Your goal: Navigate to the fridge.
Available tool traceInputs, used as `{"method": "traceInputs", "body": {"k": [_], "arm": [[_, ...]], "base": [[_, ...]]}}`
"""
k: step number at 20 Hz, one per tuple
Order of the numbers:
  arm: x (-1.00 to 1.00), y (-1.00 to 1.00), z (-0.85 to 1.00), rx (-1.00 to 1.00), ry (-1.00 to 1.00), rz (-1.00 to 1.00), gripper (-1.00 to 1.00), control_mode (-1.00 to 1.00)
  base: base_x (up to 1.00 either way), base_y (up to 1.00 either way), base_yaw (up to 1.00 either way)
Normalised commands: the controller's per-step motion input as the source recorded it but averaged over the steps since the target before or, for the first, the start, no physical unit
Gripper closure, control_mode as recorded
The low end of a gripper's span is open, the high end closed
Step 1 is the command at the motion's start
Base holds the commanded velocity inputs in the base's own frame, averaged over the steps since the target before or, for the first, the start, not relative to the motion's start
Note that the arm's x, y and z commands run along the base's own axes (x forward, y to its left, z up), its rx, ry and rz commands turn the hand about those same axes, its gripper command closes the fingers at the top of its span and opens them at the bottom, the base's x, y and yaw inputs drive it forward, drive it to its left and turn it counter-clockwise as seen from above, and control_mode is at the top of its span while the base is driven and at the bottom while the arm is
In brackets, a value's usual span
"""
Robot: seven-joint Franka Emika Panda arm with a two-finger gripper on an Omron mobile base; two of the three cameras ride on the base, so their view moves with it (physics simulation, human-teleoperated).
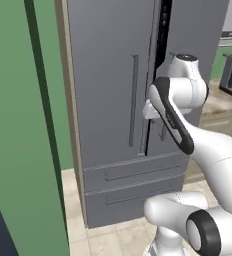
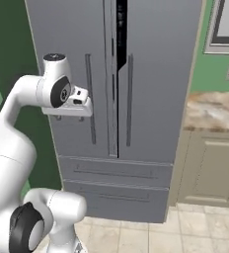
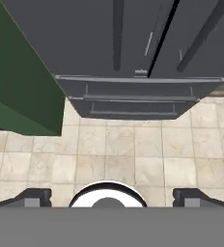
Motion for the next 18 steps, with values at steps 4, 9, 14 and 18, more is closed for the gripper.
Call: {"method": "traceInputs", "body": {"k": [4,9,14,18], "arm": [[0.00,0.00,0.00,0.00,0.00,0.00,-1.00,1.00],[0.00,0.00,0.00,0.00,0.00,0.00,-1.00,1.00],[0.00,0.00,0.00,0.00,0.00,0.00,-1.00,1.00],[0.00,0.00,0.00,0.00,0.00,0.00,-1.00,1.00]], "base": [[0.93,-0.24,0.17],[0.09,-0.72,0.02],[0.00,-0.60,0.00],[0.00,0.00,0.00]]}}
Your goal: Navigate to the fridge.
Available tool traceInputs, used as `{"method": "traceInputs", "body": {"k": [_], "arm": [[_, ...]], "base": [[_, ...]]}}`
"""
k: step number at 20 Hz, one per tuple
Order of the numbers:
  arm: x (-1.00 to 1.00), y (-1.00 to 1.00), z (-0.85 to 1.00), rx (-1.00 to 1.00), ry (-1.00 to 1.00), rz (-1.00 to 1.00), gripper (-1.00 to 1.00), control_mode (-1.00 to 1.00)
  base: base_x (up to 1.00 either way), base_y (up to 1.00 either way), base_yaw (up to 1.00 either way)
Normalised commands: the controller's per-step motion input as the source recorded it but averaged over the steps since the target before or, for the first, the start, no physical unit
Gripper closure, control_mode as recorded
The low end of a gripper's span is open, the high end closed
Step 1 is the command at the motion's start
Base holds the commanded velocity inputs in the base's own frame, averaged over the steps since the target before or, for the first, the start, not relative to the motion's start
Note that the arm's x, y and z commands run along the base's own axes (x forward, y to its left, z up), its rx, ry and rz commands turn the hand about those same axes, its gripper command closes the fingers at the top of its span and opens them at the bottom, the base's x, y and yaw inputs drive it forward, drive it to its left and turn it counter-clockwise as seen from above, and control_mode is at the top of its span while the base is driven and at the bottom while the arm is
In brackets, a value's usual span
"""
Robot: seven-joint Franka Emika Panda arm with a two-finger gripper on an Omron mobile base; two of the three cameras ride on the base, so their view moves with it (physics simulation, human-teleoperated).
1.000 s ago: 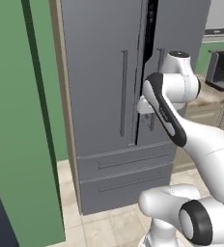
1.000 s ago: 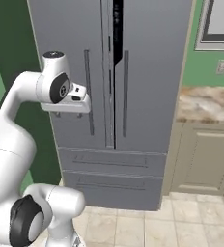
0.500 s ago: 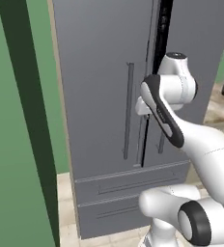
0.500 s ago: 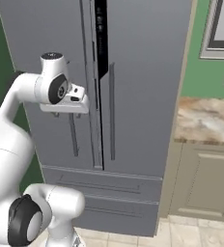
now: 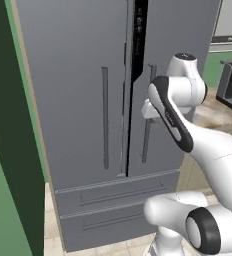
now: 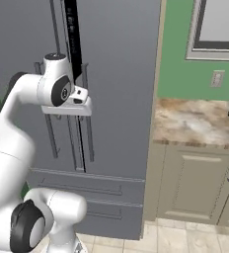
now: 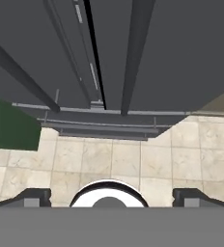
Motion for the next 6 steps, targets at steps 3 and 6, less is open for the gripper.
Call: {"method": "traceInputs", "body": {"k": [3,6], "arm": [[0.00,0.00,0.00,0.00,0.00,0.00,-1.00,1.00],[0.00,0.00,0.00,0.00,0.00,0.00,-1.00,1.00]], "base": [[0.00,0.00,0.00],[0.42,0.00,0.00]]}}
